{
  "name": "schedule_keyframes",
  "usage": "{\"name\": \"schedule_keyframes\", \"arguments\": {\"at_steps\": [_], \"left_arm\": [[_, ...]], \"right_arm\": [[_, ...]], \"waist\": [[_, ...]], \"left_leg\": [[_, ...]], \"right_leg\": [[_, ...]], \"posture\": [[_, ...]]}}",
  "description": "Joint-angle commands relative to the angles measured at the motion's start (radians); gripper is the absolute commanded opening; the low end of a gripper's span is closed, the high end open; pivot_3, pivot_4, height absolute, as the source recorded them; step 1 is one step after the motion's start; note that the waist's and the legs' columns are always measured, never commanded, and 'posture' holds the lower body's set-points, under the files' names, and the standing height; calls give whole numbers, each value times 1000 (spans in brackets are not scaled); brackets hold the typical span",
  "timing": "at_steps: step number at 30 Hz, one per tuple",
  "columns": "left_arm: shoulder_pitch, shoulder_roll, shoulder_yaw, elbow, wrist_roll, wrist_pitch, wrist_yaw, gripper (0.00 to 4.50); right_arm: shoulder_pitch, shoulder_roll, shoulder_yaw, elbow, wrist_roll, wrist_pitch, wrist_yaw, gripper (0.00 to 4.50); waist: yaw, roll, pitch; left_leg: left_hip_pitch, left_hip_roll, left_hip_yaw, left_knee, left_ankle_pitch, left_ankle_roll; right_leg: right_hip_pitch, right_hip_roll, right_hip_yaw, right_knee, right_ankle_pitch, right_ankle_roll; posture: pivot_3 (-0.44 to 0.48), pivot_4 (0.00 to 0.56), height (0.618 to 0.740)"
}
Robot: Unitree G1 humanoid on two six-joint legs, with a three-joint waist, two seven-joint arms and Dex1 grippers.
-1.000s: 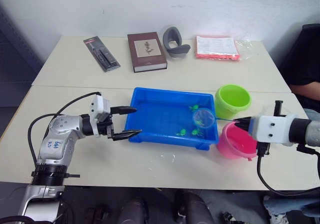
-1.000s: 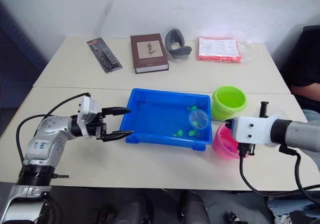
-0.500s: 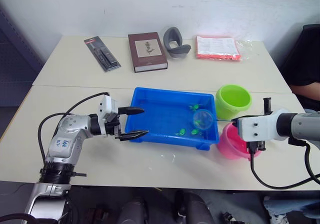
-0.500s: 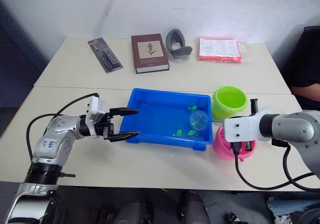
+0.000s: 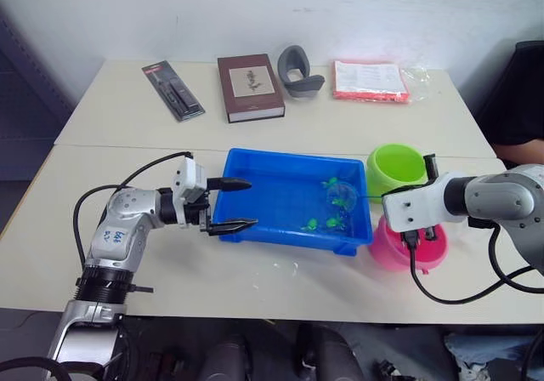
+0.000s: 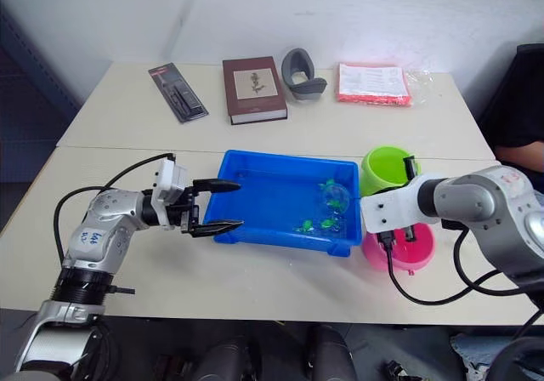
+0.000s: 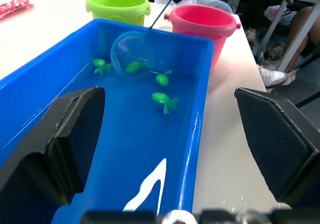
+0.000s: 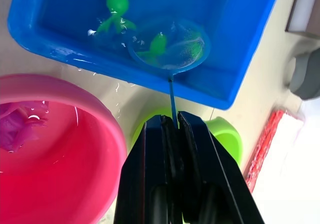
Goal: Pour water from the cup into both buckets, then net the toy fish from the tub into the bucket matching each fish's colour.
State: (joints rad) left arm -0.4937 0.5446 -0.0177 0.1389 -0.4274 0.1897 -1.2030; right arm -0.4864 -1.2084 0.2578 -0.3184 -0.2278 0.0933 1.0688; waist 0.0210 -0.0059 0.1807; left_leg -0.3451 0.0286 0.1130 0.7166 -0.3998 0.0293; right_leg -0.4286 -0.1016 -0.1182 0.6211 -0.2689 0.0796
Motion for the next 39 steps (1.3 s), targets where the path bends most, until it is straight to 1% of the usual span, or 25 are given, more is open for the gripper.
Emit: {"name": "schedule_keyframes", "arguments": {"at_steps": [1,4,7,10,11,15,18,24,27,31,34,37,39], "left_arm": [[-8,-2,13,-10,-3,-17,2,4464],[-1,1,19,-19,-6,-16,6,4464],[2,5,22,-21,-7,-15,9,4464],[1,6,23,-19,-7,-17,11,4464],[0,6,23,-17,-6,-19,11,4464],[1,9,28,-20,-5,-19,16,4464],[4,14,32,-27,-5,-17,19,4464],[7,26,36,-35,-6,-13,17,4464],[0,27,35,-28,-3,-16,17,4464],[-12,23,32,-14,1,-27,13,4464],[-25,15,32,-6,-3,-33,12,4464],[-41,1,45,5,-18,-28,22,4464],[-56,-16,49,11,-30,-21,31,4464]], "right_arm": [[-17,11,7,29,-19,-51,44,0],[-14,25,3,10,24,-28,95,0],[-7,39,-24,-19,75,44,142,0],[1,50,-51,-56,147,173,181,0],[-7,55,-53,-55,153,192,183,0],[-10,122,-117,-83,278,431,162,0],[6,146,-160,-104,341,540,143,0],[52,122,-249,-130,411,607,126,0],[84,132,-311,-144,446,628,100,0],[199,122,-423,-191,478,633,79,0],[275,159,-557,-246,533,678,43,0],[326,219,-673,-296,586,700,-11,0],[387,265,-768,-327,595,686,-40,0]], "waist": [[1,0,0],[1,0,0],[1,0,0],[0,0,0],[0,0,0],[-1,0,0],[-1,0,0],[1,0,0],[1,0,0],[5,0,0],[4,0,0],[4,0,0],[4,0,0]], "left_leg": [[0,0,0,0,0,0],[0,0,0,0,0,0],[0,0,0,0,0,0],[0,1,0,0,0,0],[0,1,0,0,0,0],[0,1,-1,1,0,0],[-1,1,-2,1,0,0],[-7,0,-7,4,0,0],[-7,0,-8,4,0,0],[-8,0,-9,4,0,0],[-8,-1,-9,4,0,0],[-7,-1,-9,4,0,0],[-7,0,-9,4,1,-1]], "right_leg": [[0,0,0,0,0,0],[0,0,-2,0,0,0],[0,0,-3,0,0,0],[0,0,-3,0,0,0],[0,0,-3,0,0,0],[0,0,-2,0,0,0],[0,0,-2,1,0,0],[-1,-1,-3,0,0,0],[-1,-1,-4,0,0,0],[-1,-1,-8,0,0,0],[-1,-1,-12,0,0,0],[0,0,-12,0,1,1],[0,0,-12,0,1,1]], "posture": [[0,150,740],[0,150,740],[0,150,740],[0,150,740],[0,150,740],[0,150,740],[0,150,740],[0,150,740],[0,150,740],[0,150,740],[0,150,740],[0,150,740],[0,150,740]]}}
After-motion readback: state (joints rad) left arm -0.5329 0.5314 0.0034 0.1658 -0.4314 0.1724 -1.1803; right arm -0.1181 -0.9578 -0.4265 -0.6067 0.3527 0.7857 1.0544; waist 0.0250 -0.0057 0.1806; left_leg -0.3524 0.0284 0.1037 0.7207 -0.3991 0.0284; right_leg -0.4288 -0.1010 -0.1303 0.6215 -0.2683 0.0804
